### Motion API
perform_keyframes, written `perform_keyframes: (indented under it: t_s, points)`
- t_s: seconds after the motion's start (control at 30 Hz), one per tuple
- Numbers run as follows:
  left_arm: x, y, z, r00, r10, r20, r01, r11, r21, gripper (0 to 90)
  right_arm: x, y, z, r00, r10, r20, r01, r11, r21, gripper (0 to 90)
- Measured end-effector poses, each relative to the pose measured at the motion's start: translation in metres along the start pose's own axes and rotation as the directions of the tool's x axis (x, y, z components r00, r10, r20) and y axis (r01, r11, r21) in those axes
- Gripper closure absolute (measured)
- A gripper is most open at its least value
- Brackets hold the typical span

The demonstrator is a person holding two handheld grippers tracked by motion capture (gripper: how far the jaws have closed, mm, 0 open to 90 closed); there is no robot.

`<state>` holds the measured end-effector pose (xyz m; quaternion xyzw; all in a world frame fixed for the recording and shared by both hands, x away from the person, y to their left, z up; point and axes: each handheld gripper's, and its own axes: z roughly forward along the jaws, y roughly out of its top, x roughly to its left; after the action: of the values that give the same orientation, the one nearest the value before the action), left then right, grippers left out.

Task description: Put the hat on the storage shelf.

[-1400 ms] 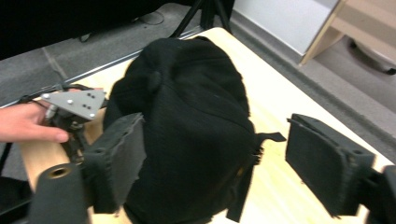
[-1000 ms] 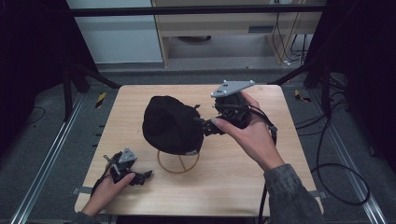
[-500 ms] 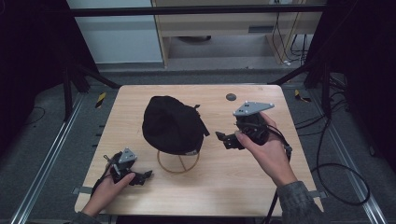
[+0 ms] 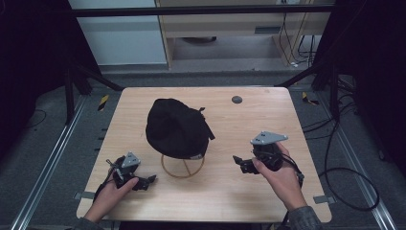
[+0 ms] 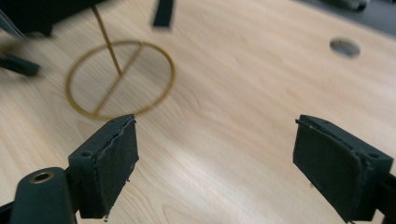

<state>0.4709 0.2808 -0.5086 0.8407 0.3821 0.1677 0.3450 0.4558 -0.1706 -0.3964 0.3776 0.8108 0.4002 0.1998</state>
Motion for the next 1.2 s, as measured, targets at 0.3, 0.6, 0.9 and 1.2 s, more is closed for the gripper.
perform_keyframes:
  t_s: [0.3,0.6,0.9,1.2]
  points:
    - [0.000,0.000,0.000,1.0000,0.000,0.002,0.000,1.0000,0.001,0.0,-0.004,-0.045,0.025,0.9981,0.062,0.007,-0.062,0.995,0.082,14.6]
    - [0.000,0.000,0.000,1.0000,-0.001,0.000,0.001,1.0000,-0.001,0.0,-0.011,-0.065,0.041,0.9946,0.103,-0.001,-0.103,0.988,0.119,14.3]
    - [0.000,0.000,0.000,1.0000,0.000,0.001,0.000,1.0000,-0.001,0.0,-0.022,-0.074,0.055,0.9836,0.176,0.040,-0.179,0.980,0.092,13.3]
    - [0.000,0.000,0.000,1.0000,0.003,-0.001,-0.003,1.0000,-0.001,0.0,-0.017,-0.089,0.075,0.9829,0.123,0.137,-0.137,0.986,0.098,6.6]
